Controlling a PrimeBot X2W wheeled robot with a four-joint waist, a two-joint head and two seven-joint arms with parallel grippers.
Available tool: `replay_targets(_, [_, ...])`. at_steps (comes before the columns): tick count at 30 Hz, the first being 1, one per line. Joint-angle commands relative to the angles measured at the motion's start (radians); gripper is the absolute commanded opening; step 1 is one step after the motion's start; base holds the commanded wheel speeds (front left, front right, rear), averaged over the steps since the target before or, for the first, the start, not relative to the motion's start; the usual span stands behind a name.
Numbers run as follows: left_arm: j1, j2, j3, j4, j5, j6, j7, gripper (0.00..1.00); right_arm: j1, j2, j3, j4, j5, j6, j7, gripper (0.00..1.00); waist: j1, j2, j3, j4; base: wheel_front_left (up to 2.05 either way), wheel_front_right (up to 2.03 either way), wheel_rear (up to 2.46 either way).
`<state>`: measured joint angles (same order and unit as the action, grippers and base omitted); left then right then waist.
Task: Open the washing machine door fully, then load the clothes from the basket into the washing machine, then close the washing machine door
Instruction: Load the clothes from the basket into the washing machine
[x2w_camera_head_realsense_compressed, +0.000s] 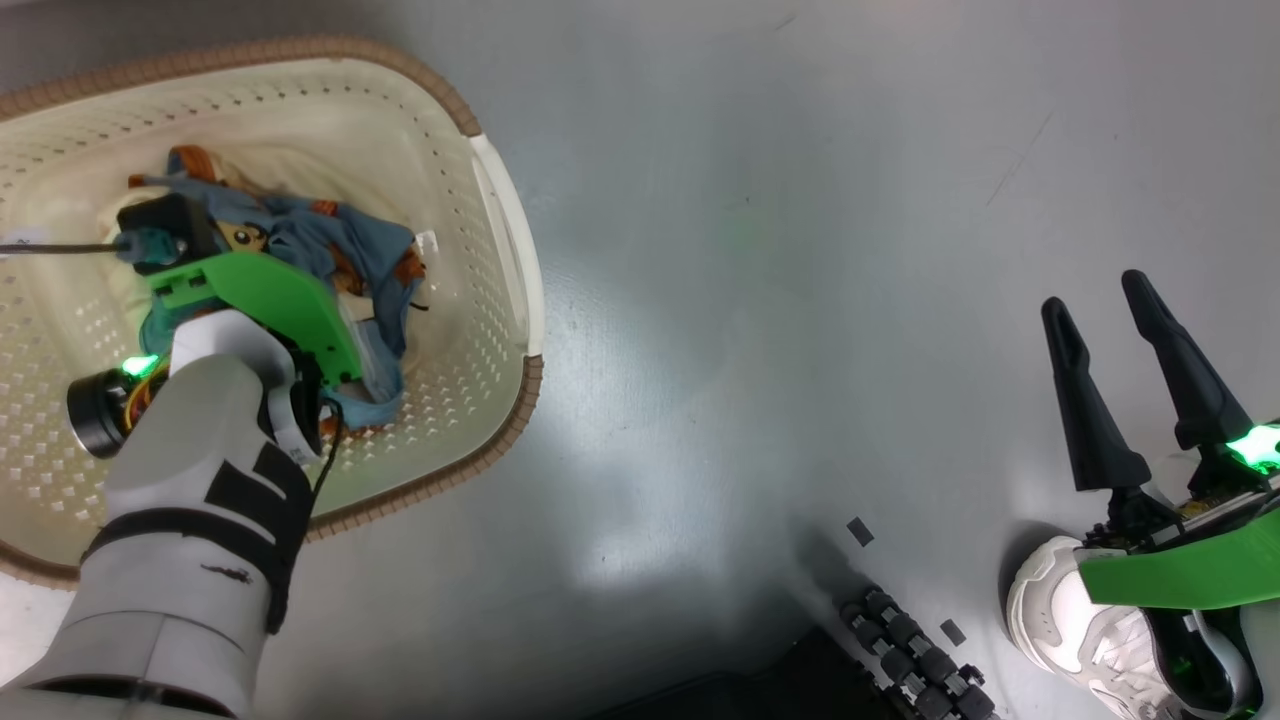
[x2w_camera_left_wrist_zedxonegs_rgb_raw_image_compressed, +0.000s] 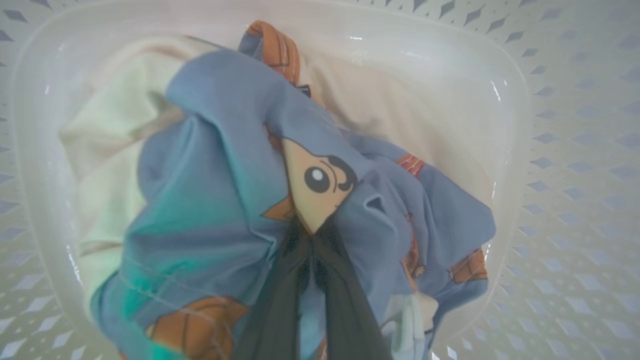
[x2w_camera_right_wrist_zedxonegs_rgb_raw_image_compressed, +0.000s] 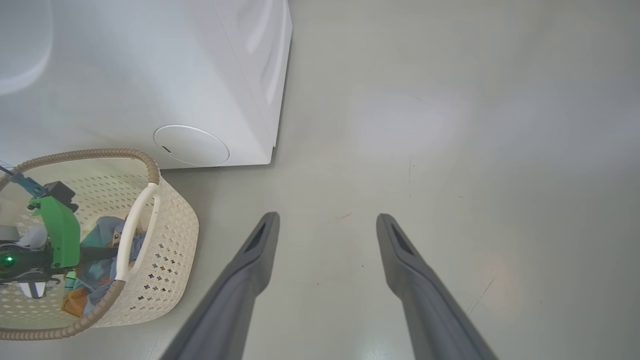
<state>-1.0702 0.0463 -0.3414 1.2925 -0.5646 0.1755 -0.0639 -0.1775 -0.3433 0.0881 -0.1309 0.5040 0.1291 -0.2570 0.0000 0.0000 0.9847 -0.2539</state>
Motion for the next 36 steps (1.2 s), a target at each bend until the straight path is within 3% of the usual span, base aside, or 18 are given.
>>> replay_targets(1, [0.024,0.012,0.016,-0.003,-0.009,-0.002,-0.016,0.00,0.038,-0.020,0.021,-0.017,0.002,0.002,-0.005,1.00,0.0000,0.0000,-0.003,0.001,0.00,0.00,0.00])
replay_targets(10, [0.092,0.006,0.059,-0.008,-0.080,-0.064,-0.152,0.00,-0.054,-0.009,0.072,0.017,0.011,0.002,-0.005,1.00,0.0000,0.0000,-0.064,0.029,0.00,0.00,0.00])
replay_targets(15, [0.194,0.004,0.025,-0.052,-0.124,-0.126,-0.183,0.00,-0.064,-0.012,0.087,0.036,0.008,0.002,-0.005,1.00,0.0000,0.0000,-0.163,0.082,0.00,0.00,0.00])
replay_targets(19, [0.296,0.004,-0.030,-0.144,-0.194,-0.139,-0.194,0.00,-0.050,-0.014,0.092,0.049,0.002,0.002,-0.005,1.00,0.0000,0.0000,-0.259,0.127,0.00,0.00,0.00])
replay_targets(25, [0.466,0.004,-0.055,-0.361,-0.240,-0.098,-0.197,0.00,0.002,0.003,0.097,0.068,-0.010,0.002,-0.005,1.00,0.0000,0.0000,-0.425,0.184,0.00,0.00,0.00])
replay_targets(36, [0.856,0.004,0.045,-0.775,-0.117,-0.018,-0.198,0.00,0.125,0.052,0.120,0.115,-0.055,0.002,-0.005,1.00,0.0000,0.0000,-0.710,0.221,0.00,0.00,0.00])
